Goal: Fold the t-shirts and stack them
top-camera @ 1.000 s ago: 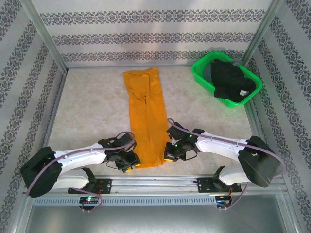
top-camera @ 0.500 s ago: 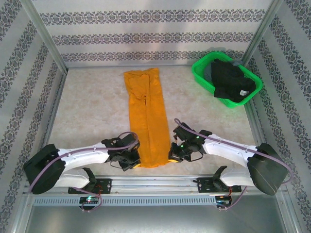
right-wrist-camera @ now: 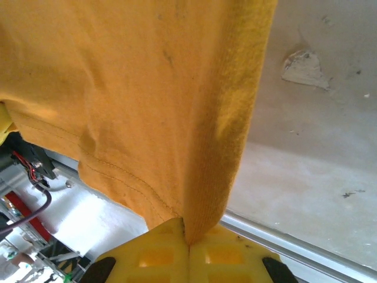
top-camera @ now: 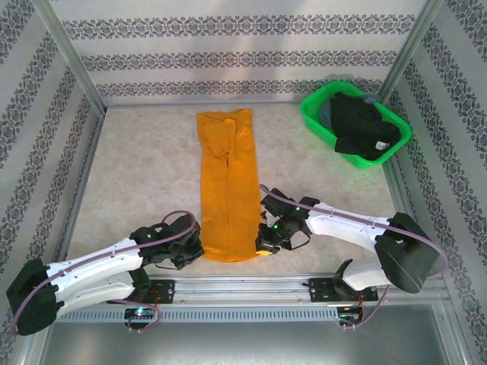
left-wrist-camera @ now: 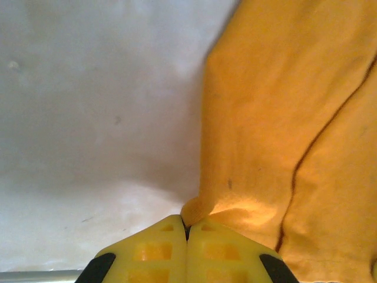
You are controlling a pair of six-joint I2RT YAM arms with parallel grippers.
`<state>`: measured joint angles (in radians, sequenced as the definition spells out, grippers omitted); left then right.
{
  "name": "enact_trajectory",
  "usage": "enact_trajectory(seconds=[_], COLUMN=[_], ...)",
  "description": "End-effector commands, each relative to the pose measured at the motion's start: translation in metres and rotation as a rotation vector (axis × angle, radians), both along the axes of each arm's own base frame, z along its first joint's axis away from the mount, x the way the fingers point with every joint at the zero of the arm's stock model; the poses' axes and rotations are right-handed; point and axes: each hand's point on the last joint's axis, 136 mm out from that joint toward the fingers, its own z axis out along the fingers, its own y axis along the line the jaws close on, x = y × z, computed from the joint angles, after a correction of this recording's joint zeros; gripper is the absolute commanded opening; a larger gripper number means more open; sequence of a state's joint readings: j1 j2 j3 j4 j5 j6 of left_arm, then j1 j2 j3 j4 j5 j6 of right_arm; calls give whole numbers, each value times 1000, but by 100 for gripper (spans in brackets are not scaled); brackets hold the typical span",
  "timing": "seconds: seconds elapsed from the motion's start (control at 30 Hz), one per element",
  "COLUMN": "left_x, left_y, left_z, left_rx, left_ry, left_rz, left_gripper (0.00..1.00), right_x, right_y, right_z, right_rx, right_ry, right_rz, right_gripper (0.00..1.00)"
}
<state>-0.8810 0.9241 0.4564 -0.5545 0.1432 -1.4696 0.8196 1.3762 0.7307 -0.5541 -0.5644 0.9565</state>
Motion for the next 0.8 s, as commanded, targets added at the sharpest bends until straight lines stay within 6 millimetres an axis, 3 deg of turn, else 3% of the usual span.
enact_trajectory(seconds=[0.0, 0.17, 0.37, 0.57, 0.77], left_x=[38, 86, 151, 214, 262], left_y=[0, 0, 8, 25, 21], left_z=[34, 75, 94, 94, 86], left_rx=[30, 87, 46, -1, -47], left_ry=[-133, -245, -348, -391, -408], left_rz=[62, 68, 139, 201, 167], left_gripper=[0, 0, 0, 0, 0], right_x=[28, 80, 158, 228, 274], right_y=[3, -2, -5, 3, 10], right_z=[23, 54, 78, 82, 72], right_rx=[27, -9, -23, -25, -19], right_ry=[-71, -204, -363, -448, -444], right_rz=[-94, -159, -227, -248, -297], right_gripper=[0, 0, 0, 0, 0])
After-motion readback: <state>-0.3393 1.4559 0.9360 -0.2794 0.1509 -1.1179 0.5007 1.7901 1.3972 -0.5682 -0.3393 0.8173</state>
